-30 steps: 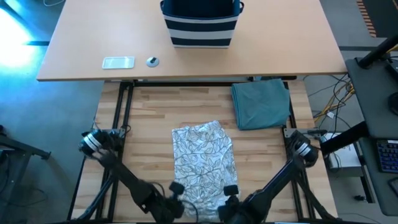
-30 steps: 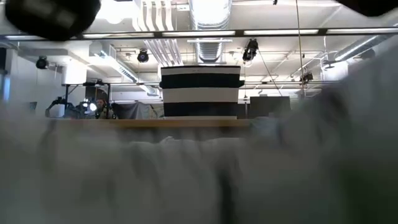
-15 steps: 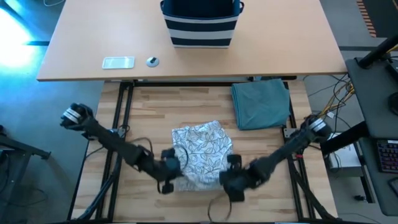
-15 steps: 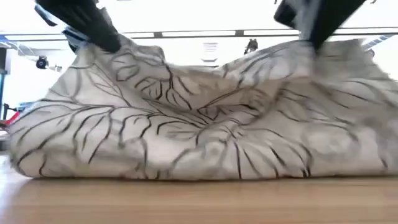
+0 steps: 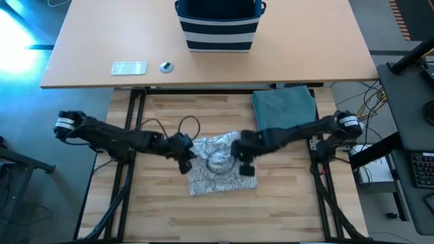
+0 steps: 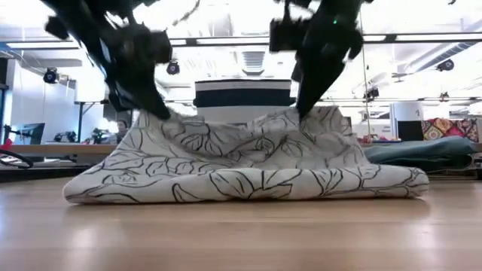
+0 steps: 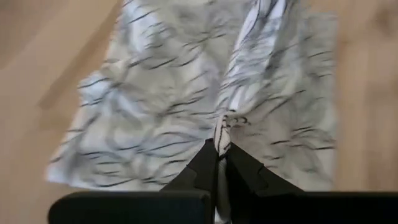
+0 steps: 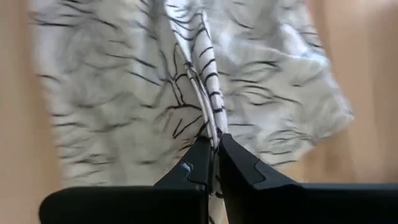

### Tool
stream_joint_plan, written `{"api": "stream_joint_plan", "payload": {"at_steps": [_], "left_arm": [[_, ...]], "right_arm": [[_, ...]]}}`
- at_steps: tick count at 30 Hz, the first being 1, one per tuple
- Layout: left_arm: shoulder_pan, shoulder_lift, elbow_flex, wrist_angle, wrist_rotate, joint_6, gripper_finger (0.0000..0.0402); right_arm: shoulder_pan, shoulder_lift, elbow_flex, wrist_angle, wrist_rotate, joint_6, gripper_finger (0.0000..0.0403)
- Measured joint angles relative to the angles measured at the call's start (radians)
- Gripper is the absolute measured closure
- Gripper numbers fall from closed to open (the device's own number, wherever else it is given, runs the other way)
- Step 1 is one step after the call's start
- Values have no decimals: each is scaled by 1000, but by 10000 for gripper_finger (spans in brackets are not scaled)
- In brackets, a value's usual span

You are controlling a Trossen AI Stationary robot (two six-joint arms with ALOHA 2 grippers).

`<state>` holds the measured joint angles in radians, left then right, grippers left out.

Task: Fold Laundry from Bin
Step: Fold the white shirt

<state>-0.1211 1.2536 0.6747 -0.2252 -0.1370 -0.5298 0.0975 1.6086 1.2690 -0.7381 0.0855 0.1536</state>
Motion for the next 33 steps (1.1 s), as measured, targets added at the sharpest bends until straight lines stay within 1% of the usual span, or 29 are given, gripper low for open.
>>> {"api": "stream_joint_plan", "payload": {"at_steps": [3, 5, 9, 15, 18, 21, 23, 25, 27, 30, 33], "left_arm": [[85, 6, -25, 8, 34, 50, 402], [130, 13, -43, 32, 57, 78, 402], [200, 31, -63, 64, 98, 113, 402], [248, 91, -56, 70, 111, 154, 402], [250, 102, -33, 63, 170, 150, 402], [246, 92, -7, 31, 186, 145, 401], [247, 80, 12, 4, 179, 150, 401], [253, 70, 19, -5, 141, 166, 401], [268, 72, 18, -10, 102, 179, 401], [296, 95, 4, -10, 81, 181, 401], [310, 121, -11, -1, 34, 180, 401]], "right_arm": [[-87, 23, -2, 6, -22, -58, 390], [-135, 37, -3, 17, -56, -81, 390], [-201, 61, -3, 25, -113, -102, 390], [-232, 85, -3, 39, -121, -115, 390], [-231, 80, -3, 30, -138, -106, 390], [-226, 57, 8, 26, -139, -93, 390], [-226, 44, 21, 16, -138, -87, 390], [-232, 39, 27, 18, -130, -86, 390], [-243, 40, 26, 18, -99, -87, 390], [-265, 68, 20, 21, -86, -79, 390], [-279, 115, 18, 24, -84, -73, 390]]}}
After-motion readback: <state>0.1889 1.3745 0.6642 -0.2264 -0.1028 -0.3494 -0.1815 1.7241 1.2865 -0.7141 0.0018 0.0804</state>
